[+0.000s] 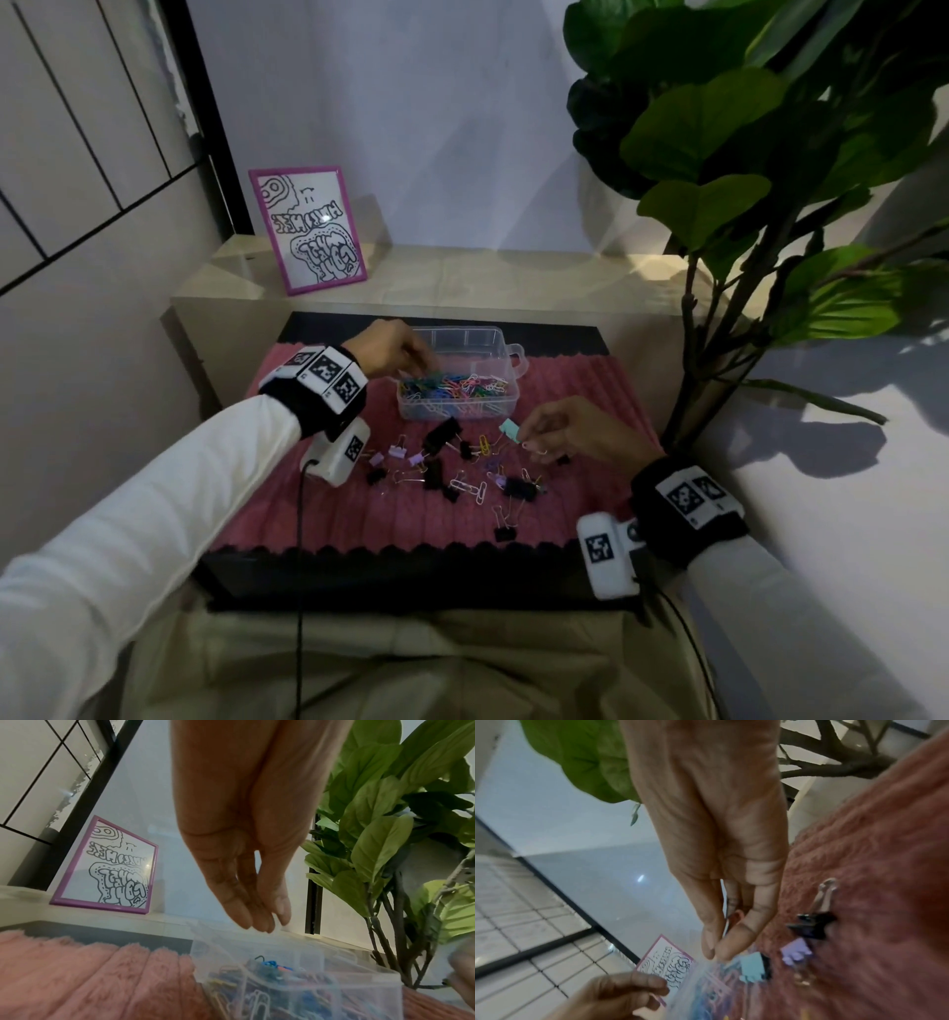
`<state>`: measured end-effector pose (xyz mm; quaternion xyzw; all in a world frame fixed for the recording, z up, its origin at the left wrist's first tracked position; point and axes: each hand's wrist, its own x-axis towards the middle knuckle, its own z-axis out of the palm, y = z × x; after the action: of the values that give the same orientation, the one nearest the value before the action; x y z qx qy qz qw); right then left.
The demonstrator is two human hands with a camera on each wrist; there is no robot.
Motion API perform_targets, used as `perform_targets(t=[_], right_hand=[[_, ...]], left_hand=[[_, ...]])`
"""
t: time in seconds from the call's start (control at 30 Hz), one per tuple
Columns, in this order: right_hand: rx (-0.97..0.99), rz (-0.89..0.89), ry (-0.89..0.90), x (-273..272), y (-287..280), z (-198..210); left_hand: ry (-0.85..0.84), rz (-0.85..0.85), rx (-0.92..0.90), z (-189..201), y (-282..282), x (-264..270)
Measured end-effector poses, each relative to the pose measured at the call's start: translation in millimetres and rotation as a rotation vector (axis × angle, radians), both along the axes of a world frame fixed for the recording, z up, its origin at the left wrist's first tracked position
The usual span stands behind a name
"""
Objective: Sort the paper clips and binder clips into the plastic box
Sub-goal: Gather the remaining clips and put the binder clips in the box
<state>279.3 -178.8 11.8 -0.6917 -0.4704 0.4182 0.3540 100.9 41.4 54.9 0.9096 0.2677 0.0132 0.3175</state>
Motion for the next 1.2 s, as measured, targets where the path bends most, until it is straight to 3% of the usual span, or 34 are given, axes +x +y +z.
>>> perform_targets(t=[0.1, 0.17, 0.37, 0.5, 0.63, 0.73, 0.87, 0.97, 1.1, 1.2], right_hand=[[0.014, -0.102, 0.147, 4.4, 8.6, 8.3], [0.051, -0.128, 0.137, 3.2, 18.1, 19.2], [0.169, -0.086, -0.131, -5.0, 73.1, 48.0], [0.118, 0.026, -0.427, -17.7, 97.3, 46.5], [0.131, 0.127, -0.63, -25.8, 84.5, 42.5], [0.213, 0.182, -0.616, -29.0, 57.9, 38.0], [-0.02, 0.234, -0.712, -35.2, 28.7, 22.7], [-0.203, 0.206, -0.784, -47.3, 23.1, 8.8], [-0.222, 0.163, -0.883, -63.7, 23.5, -1.8], [-0.192, 0.119, -0.789, -63.9, 25.6, -0.5]], left_hand=[[-0.065, 0.04, 0.046, -0.4, -1.1, -7.6], [-0.096, 0.049, 0.068, 1.9, -1.3, -11.8], [-0.114, 0.063, 0.064, 8.1, -11.1, -33.5], [-0.042, 0.021, 0.062, -1.9, -24.9, -54.0], [-0.006, -0.065, -0.063, -15.2, -42.3, -61.4], [-0.003, -0.146, -0.032, -17.7, -61.9, -43.6], [0.025, -0.265, 0.157, -24.6, -81.1, 1.7], [0.152, -0.338, 0.283, -36.9, -90.9, 27.2], [0.25, -0.35, 0.351, -39.3, -92.1, 40.6], [0.248, -0.318, 0.313, -38.7, -87.1, 37.4]])
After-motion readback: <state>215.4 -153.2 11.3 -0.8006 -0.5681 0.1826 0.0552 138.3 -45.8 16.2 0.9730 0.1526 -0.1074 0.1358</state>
